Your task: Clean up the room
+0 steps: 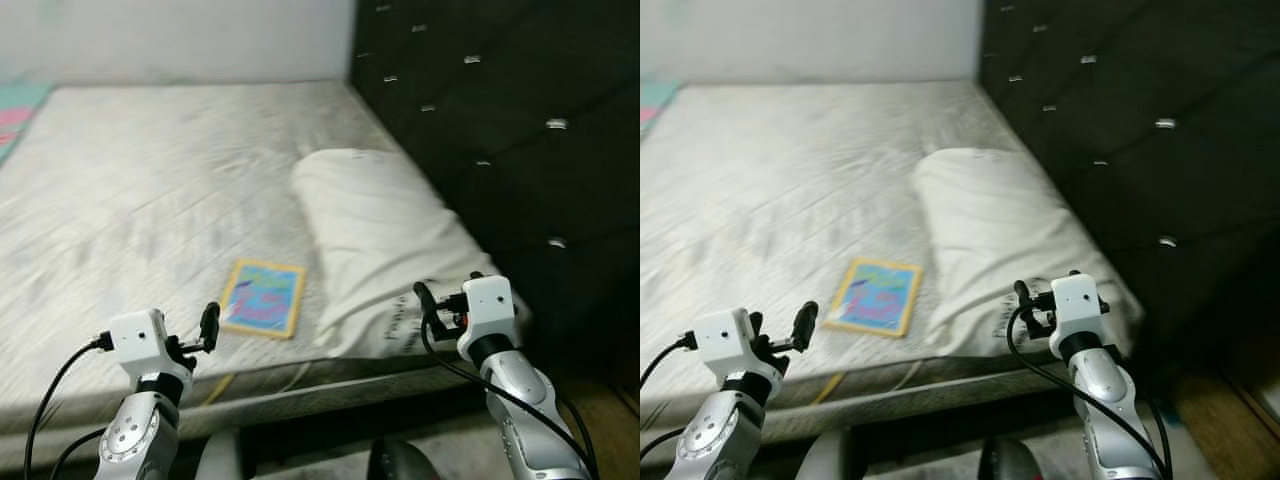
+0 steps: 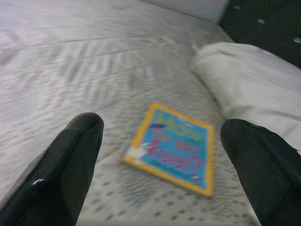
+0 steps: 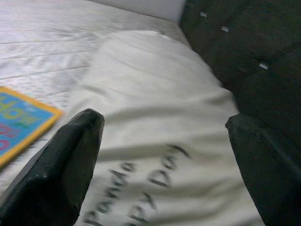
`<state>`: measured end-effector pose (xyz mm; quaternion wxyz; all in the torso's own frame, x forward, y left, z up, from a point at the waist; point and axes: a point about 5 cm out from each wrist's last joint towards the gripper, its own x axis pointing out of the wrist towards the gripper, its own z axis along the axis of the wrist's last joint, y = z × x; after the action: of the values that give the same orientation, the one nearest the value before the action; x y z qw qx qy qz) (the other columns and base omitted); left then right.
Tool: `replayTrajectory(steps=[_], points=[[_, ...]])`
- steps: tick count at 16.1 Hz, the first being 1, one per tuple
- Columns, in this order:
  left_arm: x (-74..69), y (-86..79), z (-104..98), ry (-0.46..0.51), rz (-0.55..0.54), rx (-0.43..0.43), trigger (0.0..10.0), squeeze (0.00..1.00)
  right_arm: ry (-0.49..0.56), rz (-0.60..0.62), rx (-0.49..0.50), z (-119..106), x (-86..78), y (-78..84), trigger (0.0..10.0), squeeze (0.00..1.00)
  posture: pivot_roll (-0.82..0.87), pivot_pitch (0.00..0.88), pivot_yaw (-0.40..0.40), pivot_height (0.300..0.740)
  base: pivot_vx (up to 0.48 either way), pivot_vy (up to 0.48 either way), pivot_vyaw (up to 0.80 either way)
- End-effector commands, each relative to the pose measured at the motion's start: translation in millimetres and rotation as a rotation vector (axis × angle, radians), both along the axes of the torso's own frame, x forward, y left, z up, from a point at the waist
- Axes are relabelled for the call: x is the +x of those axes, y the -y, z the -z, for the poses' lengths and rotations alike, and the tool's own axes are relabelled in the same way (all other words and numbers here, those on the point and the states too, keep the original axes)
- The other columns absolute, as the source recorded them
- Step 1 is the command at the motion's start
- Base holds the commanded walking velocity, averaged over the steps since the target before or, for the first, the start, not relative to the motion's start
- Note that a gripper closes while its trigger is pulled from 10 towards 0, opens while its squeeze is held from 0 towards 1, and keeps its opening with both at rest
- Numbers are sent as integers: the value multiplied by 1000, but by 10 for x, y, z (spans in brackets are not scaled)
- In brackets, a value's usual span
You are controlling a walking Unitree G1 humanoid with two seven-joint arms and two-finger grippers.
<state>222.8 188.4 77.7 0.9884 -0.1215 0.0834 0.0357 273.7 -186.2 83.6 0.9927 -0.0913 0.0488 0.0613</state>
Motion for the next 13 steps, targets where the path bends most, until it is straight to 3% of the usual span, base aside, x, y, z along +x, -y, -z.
replayTrajectory(steps=[1, 5, 13], points=[[-1, -15, 13, -16, -15, -8, 10000, 0, 16, -5, 9, -35, 14, -13, 10000, 0, -71, 0, -50, 628, 0, 0, 800], [6, -12, 32, -28, -28, -57, 10000, 0, 16, 5, 34, -41, 22, 4, 10000, 0, -71, 0, -49, 628, 0, 0, 0], [16, 4, 23, -24, -9, -53, 10000, 0, 13, 3, 38, -33, 25, 3, 10000, 0, -72, 0, -50, 628, 0, 450, 0]])
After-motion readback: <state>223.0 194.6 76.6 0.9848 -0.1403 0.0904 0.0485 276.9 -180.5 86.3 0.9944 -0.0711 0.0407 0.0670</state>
